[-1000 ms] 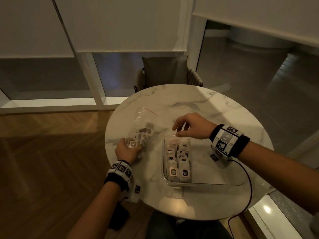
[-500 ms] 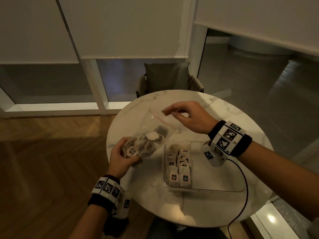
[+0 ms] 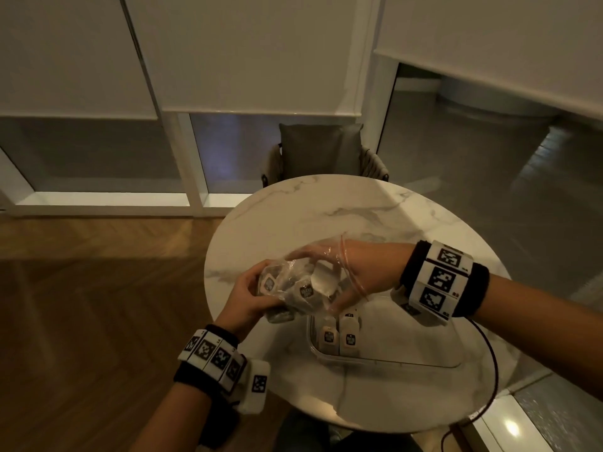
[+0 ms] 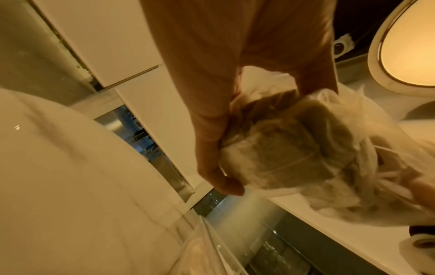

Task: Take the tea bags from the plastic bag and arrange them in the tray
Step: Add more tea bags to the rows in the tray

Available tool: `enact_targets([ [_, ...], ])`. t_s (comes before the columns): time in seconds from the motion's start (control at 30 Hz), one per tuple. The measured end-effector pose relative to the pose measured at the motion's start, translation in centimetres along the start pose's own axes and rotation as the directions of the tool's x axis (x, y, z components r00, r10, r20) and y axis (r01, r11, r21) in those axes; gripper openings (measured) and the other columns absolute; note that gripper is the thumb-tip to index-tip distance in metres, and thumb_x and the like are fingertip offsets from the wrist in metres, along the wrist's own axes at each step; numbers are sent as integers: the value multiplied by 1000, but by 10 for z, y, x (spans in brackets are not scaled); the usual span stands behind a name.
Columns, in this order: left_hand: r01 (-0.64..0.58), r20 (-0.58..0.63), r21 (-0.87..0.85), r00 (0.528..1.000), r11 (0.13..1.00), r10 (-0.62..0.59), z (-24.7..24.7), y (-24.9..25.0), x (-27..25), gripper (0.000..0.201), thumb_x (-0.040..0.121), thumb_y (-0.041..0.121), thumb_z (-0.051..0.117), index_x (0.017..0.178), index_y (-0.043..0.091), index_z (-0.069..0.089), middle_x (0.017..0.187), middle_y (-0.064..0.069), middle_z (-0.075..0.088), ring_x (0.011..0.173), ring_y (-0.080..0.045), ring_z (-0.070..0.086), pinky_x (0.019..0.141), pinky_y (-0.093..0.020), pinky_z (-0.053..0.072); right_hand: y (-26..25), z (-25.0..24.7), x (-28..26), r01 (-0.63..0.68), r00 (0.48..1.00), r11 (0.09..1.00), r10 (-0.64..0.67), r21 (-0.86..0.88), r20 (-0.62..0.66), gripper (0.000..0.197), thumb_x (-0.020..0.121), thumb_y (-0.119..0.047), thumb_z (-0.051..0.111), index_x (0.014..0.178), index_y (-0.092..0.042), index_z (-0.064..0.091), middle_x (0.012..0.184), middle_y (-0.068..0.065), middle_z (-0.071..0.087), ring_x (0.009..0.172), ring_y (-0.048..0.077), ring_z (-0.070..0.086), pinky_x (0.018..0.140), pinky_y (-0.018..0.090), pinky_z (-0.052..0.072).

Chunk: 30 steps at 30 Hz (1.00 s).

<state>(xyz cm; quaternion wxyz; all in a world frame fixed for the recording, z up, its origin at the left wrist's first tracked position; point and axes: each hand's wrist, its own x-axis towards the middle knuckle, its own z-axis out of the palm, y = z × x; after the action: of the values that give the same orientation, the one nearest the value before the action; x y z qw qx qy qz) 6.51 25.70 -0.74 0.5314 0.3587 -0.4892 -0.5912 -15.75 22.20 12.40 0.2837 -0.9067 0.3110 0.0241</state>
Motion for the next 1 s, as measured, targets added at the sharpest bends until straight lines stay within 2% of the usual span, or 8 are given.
enact_targets([
  [0.17, 71, -48, -79, 996, 994, -75, 4, -12, -2, 69, 51, 12, 83, 116, 2, 60, 107, -17, 69, 100, -32, 66, 79, -41, 59, 8, 17, 1, -41, 999, 996, 38, 78, 34, 83, 79, -31, 79, 148, -25, 32, 138, -4, 47, 122, 12, 50, 103, 40, 48],
  [0.3, 93, -71, -84, 993, 992, -99, 7, -20, -4, 74, 51, 11, 83, 119, -3, 58, 108, -19, 68, 101, -35, 66, 80, -44, 59, 10, 19, 3, -96, 995, 992, 93, 84, 42, 76, 83, -39, 75, 146, -25, 35, 138, -4, 49, 119, 12, 52, 101, 31, 47],
  [0.37, 98, -83, -82, 991, 992, -105, 7, -21, -5, 74, 52, 12, 84, 120, -3, 58, 109, -20, 68, 101, -35, 65, 81, -45, 59, 12, 21, 4, -148, 988, 981, 142, 121, 57, 78, 78, -41, 79, 143, -28, 38, 132, -3, 54, 111, 12, 58, 93, 31, 53],
  [0.5, 112, -70, -65, 991, 992, -116, 8, -21, -7, 73, 53, 13, 84, 120, -1, 59, 112, -21, 66, 103, -35, 65, 82, -46, 58, 13, 26, 6, -233, 972, 944, 223, 233, 68, 67, 76, -20, 82, 133, -21, 47, 118, 5, 63, 86, 11, 65, 68, 23, 57],
  [0.6, 112, -36, -39, 993, 993, -113, 10, -19, -8, 70, 52, 12, 84, 117, 1, 61, 109, -19, 68, 102, -32, 65, 84, -44, 58, 13, 22, 7, -192, 979, 966, 201, 172, -37, 48, 77, -18, 81, 119, -17, 58, 112, 6, 64, 95, 15, 61, 76, 24, 51],
  [0.77, 108, -20, -14, 994, 994, -109, 7, -19, -8, 64, 53, 6, 83, 114, 5, 65, 109, -18, 69, 103, -33, 66, 85, -44, 57, 18, 14, 6, -73, 971, 967, 125, 244, -205, 30, 76, -27, 80, 97, -9, 67, 91, -5, 61, 83, 5, 56, 81, 27, 46],
  [0.93, 121, 16, -34, 993, 992, -121, 7, -20, -7, 58, 58, 2, 82, 113, 7, 65, 112, -18, 69, 105, -34, 66, 85, -43, 57, 27, 10, 4, -146, 900, 865, 318, 481, -298, 21, 81, -19, 77, 92, -3, 69, 99, 16, 67, 91, 28, 64, 88, 46, 51],
  [1.0, 125, 25, -36, 992, 992, -124, 7, -22, -7, 60, 59, 2, 83, 115, 4, 63, 116, -22, 67, 107, -38, 65, 87, -47, 57, 31, 8, 5, -198, 868, 836, 392, 512, -305, 22, 82, -19, 77, 91, 0, 71, 97, 19, 69, 86, 30, 65, 87, 47, 52],
])
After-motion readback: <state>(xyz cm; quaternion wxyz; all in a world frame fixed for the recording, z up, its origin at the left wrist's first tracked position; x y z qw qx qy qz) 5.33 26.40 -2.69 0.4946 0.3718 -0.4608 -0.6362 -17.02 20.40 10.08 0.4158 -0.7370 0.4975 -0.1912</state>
